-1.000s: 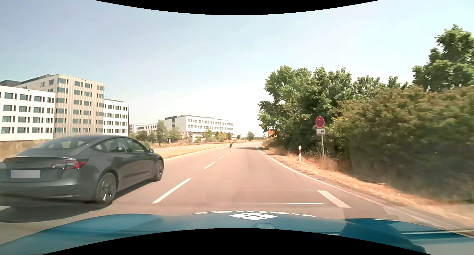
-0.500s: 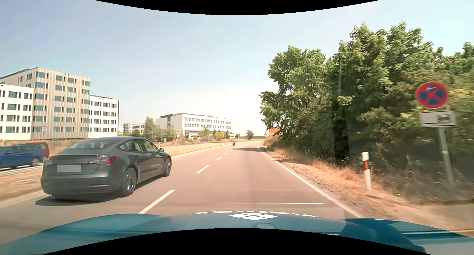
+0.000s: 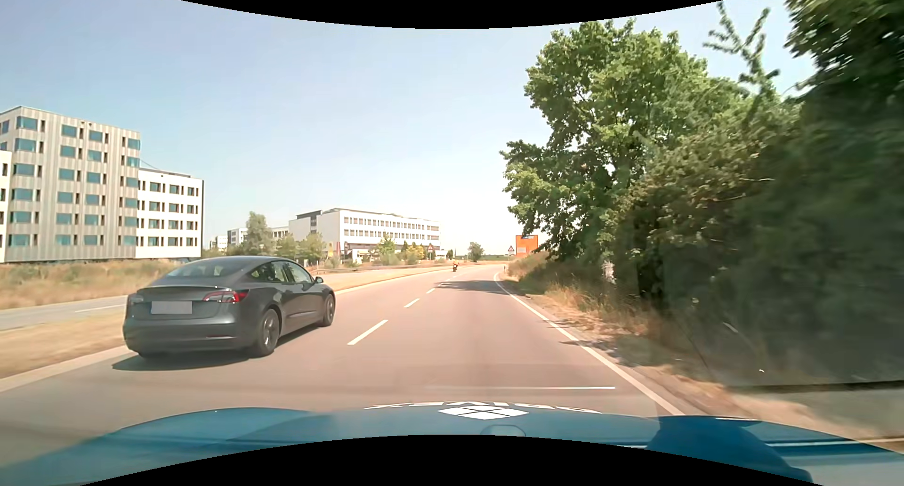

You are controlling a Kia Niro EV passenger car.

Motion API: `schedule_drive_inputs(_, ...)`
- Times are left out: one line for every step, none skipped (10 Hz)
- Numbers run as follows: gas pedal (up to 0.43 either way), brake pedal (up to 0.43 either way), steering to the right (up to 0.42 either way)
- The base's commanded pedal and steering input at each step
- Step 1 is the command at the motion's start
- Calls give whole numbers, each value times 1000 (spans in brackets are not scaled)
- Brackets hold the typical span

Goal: Follow the waypoints while adhering to traffic rules and regulations

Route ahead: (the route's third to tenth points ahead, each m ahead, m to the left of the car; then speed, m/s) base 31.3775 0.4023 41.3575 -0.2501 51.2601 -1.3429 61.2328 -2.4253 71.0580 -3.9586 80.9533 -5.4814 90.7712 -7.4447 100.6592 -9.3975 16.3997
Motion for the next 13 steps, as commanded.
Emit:
schedule_drive_inputs(138, 0, 1)
schedule_drive_inputs(28, 0, 1)
schedule_drive_inputs(0, 0, 1)
schedule_drive_inputs(0, 0, 2)
schedule_drive_inputs(0, 0, 2)
schedule_drive_inputs(0, 0, 4)
schedule_drive_inputs(0, 0, 5)
schedule_drive_inputs(0, 0, 5)
schedule_drive_inputs(0, 0, 4)
schedule_drive_inputs(0, 0, 5)
schedule_drive_inputs(0, 0, 4)
schedule_drive_inputs(0, 0, 4)
schedule_drive_inputs(0, 0, 4)
